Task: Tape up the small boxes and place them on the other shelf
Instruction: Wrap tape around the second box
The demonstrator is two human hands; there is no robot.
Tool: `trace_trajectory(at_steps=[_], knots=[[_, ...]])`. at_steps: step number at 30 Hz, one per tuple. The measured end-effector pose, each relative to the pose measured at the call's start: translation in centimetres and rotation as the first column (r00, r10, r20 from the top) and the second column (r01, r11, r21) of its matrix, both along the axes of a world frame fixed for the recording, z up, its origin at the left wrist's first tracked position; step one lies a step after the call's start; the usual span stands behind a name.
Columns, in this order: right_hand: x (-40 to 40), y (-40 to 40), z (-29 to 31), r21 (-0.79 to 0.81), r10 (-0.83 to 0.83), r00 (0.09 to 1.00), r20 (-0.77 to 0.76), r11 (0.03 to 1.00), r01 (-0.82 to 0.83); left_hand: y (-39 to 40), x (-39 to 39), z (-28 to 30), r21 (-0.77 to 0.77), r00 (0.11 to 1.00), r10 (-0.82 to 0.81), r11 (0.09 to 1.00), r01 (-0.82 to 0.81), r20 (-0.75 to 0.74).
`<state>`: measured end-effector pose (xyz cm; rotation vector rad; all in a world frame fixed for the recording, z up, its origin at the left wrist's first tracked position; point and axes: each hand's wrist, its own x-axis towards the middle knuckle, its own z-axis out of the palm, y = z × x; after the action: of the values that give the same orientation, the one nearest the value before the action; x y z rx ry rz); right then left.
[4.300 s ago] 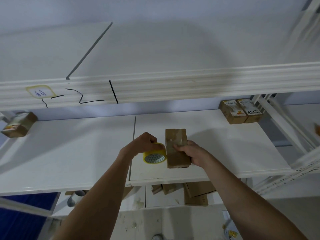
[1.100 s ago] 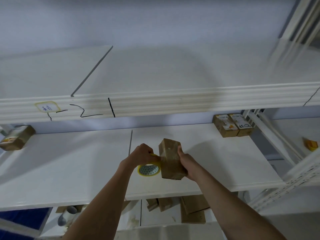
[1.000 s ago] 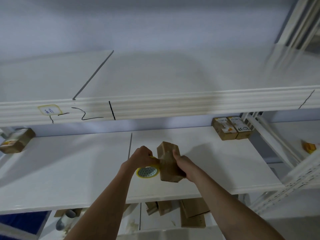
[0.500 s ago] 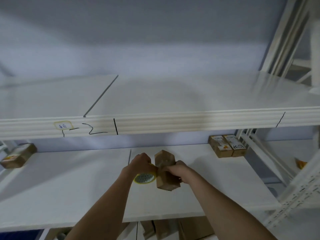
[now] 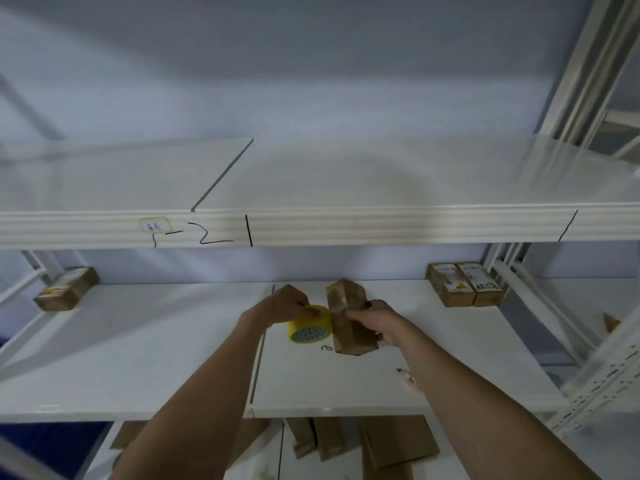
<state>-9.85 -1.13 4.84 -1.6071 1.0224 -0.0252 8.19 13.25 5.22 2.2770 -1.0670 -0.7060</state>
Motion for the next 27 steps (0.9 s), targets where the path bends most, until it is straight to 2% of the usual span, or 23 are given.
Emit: trace_trajectory(at_steps=[4, 11, 15, 20, 27], knots=[[-0.1, 0.1, -0.2, 0.018, -0.023, 1.000, 0.021, 1.000, 0.023, -0.2, -0.6, -0.3, -0.086, 1.000, 0.023, 0.996, -0.024, -0.010], [-0.5, 0.1, -0.8, 0.040, -0.052, 0.996, 0.071, 0.998, 0.049, -0.2, -0.7, -0.6, -0.106, 0.998, 0.036, 0.994, -0.031, 0.054], [-0.8, 0.1, -1.3, 0.061, -0.053, 0.994, 0.094, 0.997, 0.047, -0.1, -0.4, -0.2, -0.075, 0.993, 0.040, 0.997, -0.032, 0.115], [-1.2, -0.8, -1.9, 0.090, -0.032, 0.991, 0.127, 0.996, 0.021, 0.6, -0.2, -0.3, 0.014, 0.961, 0.038, 0.999, -0.043, 0.275], [-1.5, -0.9, -2.5, 0.133, -0.039, 0.987, 0.155, 0.991, 0.018, 0.5, -0.4, -0.9, 0.024, 0.963, 0.026, 0.999, -0.034, 0.268]])
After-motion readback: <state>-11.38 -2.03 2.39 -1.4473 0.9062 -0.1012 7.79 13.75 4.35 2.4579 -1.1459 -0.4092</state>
